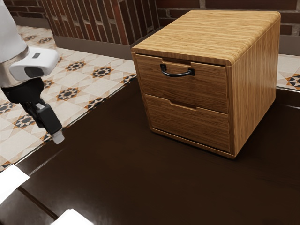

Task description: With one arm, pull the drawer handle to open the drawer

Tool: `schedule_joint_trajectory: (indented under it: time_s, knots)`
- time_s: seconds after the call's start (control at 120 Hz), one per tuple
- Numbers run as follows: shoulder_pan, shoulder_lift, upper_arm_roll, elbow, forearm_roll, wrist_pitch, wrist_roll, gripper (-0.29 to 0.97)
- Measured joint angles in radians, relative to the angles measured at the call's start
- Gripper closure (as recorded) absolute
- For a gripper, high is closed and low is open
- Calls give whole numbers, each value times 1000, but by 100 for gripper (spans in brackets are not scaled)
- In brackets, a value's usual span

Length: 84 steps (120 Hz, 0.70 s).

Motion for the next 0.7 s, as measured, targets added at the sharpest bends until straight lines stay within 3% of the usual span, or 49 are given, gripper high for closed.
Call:
schedule_joint_trajectory:
  time_s: [0.117, 0.3, 0.433, 0.55, 0.7]
  knots:
    - [-40, -21, -23, -150, 3, 98, 143, 0]
    - [-44, -42, -27, -177, 2, 182, 487, 0]
    - [-93, -32, 44, -181, -68, 234, 717, 0]
    - [-107, -18, 52, -208, -109, 328, 841, 0]
    - [-169, 4, 97, -218, -83, 488, 938, 0]
